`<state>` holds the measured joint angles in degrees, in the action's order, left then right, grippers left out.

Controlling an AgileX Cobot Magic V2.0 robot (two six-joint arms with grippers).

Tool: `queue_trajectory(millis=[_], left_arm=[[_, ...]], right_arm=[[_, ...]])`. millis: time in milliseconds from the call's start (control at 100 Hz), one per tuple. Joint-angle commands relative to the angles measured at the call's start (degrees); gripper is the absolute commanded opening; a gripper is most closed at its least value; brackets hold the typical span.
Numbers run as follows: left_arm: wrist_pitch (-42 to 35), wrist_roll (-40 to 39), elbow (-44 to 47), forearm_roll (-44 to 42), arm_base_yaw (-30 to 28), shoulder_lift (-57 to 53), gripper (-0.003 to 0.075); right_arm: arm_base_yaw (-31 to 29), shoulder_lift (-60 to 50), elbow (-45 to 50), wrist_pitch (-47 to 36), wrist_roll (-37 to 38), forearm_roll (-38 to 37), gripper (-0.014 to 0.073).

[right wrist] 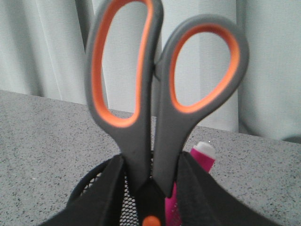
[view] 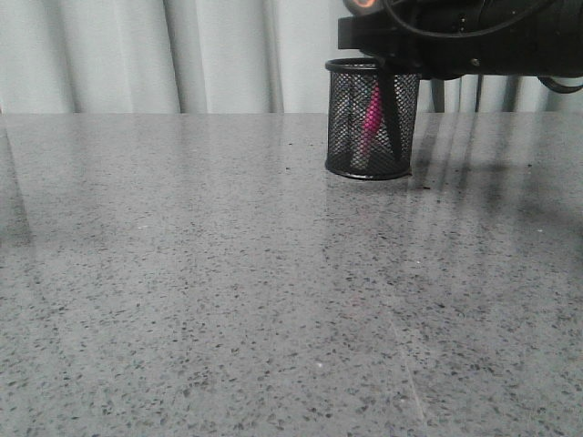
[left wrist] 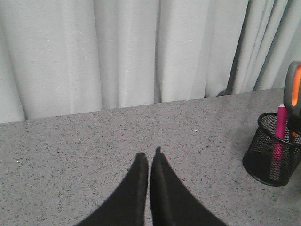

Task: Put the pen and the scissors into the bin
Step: 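Carry the scissors over the holder and lower blades first, then open the right gripper and withdraw it from the holder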

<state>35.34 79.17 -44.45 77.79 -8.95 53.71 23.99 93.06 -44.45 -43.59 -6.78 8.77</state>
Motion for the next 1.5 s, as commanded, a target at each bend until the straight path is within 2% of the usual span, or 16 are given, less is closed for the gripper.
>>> queue_trajectory(millis=[0, 80, 330, 500, 590, 780, 870, 1000, 1120, 1490], left_arm=[[-0.24, 0.08, -1.64, 3.14, 0.39, -0.76, -0.0019], [-0.24, 0.08, -1.64, 3.14, 0.39, -0.76, -0.0019], [-0.58, 0.21, -1.64, 3.01, 0.39, -0.76, -0.0019], [-1.61, 3.80, -1.51, 2.67, 0.39, -0.76, -0.0019], [-1.06, 6.05, -1.51, 3.06, 0.39, -0.76, -0.0019], [0.90, 11.00, -0.21, 5.07, 0.39, -2.66, -0.0019], [0.77, 13.93, 1.95, 8.54, 0.39, -4.35, -0.0020], [0.05, 20.84, 7.28, 17.88, 0.39, -8.25, -0.0020], [-2.70, 24.25, 13.48, 22.84, 0.39, -13.74, -0.0020], [-16.69, 23.99, 30.80, 24.02, 0.39, -36.57, -0.0019]], right_arm=[[-0.06, -2.47, -1.20, -6.27, -0.47, -0.40, 0.0288], [-0.06, -3.24, -1.20, -6.27, -0.47, -0.40, 0.0330], [-0.06, -10.73, -1.10, -6.40, -0.47, -0.40, 0.0328], [-0.34, -18.38, -1.10, -4.82, -2.23, -0.40, 0.0306], [-0.99, -22.70, -0.26, -4.10, -6.02, -0.11, 0.0213], [-6.15, -33.45, 3.89, 2.36, -7.12, -0.03, -0.0078], [-10.07, -39.25, 7.31, 5.76, -7.12, -0.03, -0.0075], [-15.10, -48.16, 13.53, 11.53, -7.12, -0.03, -0.0076], [-17.41, -57.67, 19.84, 16.03, -7.12, -0.03, -0.0076], [-17.65, -78.87, 34.34, 30.22, -7.12, -0.03, -0.0076]])
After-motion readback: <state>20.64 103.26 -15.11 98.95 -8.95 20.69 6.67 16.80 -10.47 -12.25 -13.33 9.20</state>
